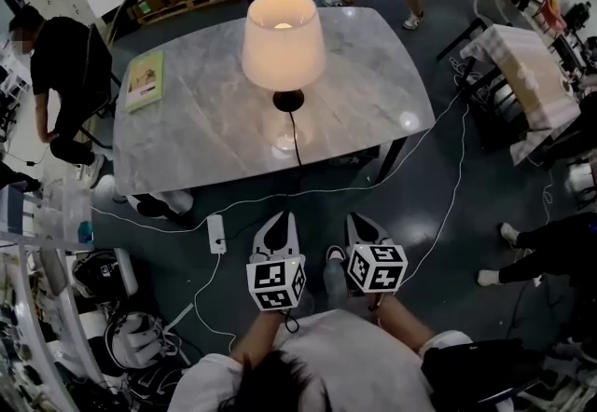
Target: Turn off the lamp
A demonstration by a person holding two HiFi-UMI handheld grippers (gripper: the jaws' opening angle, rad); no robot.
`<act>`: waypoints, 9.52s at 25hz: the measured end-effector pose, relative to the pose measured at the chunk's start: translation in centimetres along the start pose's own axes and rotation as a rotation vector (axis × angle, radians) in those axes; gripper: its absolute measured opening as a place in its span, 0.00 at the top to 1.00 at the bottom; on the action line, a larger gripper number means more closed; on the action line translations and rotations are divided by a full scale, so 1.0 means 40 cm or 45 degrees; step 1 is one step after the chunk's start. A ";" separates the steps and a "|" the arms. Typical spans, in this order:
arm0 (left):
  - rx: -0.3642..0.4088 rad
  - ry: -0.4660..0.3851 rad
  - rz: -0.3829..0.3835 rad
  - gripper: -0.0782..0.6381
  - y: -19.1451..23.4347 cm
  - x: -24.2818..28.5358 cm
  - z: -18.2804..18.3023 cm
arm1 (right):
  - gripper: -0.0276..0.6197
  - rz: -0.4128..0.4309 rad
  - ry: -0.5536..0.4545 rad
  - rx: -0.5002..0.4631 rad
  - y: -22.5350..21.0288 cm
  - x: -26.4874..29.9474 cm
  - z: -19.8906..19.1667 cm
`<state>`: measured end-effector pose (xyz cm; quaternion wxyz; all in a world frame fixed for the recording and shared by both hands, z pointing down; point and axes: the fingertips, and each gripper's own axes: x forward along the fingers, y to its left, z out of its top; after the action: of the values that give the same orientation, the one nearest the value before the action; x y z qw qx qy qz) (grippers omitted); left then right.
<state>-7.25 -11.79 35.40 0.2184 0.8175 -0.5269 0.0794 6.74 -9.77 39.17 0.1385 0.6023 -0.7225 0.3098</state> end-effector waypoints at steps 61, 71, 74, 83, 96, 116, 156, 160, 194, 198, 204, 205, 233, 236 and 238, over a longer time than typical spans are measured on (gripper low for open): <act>0.033 0.313 0.024 0.88 0.166 0.379 -0.767 | 0.96 -0.088 0.117 0.121 -0.273 0.452 -0.571; 0.032 0.308 0.039 0.88 0.167 0.415 -0.802 | 0.96 -0.107 0.135 0.130 -0.316 0.464 -0.597; 0.046 0.298 0.051 0.88 0.175 0.425 -0.802 | 0.96 -0.108 0.130 0.128 -0.324 0.472 -0.591; 0.022 0.267 0.088 0.88 0.225 0.463 -0.777 | 0.96 -0.109 0.128 0.142 -0.327 0.505 -0.578; 0.031 0.216 0.077 0.80 0.247 0.528 -0.726 | 0.96 -0.097 0.133 0.150 -0.316 0.548 -0.568; 0.112 0.211 0.094 0.68 0.267 0.648 -0.672 | 0.96 -0.105 0.155 0.176 -0.344 0.556 -0.578; 0.156 0.178 0.131 0.75 0.278 0.683 -0.655 | 0.96 -0.110 0.208 0.188 -0.357 0.565 -0.618; 0.159 0.178 0.143 0.75 0.279 0.682 -0.652 | 0.96 -0.106 0.209 0.184 -0.355 0.565 -0.616; 0.155 0.159 0.097 0.79 0.271 0.678 -0.656 | 0.96 -0.109 0.222 0.185 -0.355 0.573 -0.630; 0.172 0.156 0.098 0.78 0.274 0.675 -0.657 | 0.96 -0.109 0.227 0.186 -0.353 0.572 -0.636; 0.164 0.140 0.104 0.78 0.273 0.675 -0.647 | 0.96 -0.108 0.225 0.183 -0.352 0.568 -0.631; 0.161 0.135 0.104 0.78 0.274 0.676 -0.646 | 0.96 -0.108 0.226 0.182 -0.352 0.570 -0.631; 0.009 -0.002 0.225 0.87 0.258 0.554 -0.597 | 0.96 -0.163 0.164 0.276 -0.356 0.549 -0.611; 0.000 0.037 0.199 0.88 0.245 0.532 -0.619 | 0.96 -0.150 0.159 0.260 -0.340 0.544 -0.603; 0.001 0.080 0.186 0.88 0.237 0.511 -0.636 | 0.96 -0.139 0.156 0.247 -0.324 0.535 -0.595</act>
<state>-4.35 -20.80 68.05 0.2281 0.7742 -0.5779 0.1208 9.98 -12.99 73.41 0.1400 0.6312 -0.6456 0.4065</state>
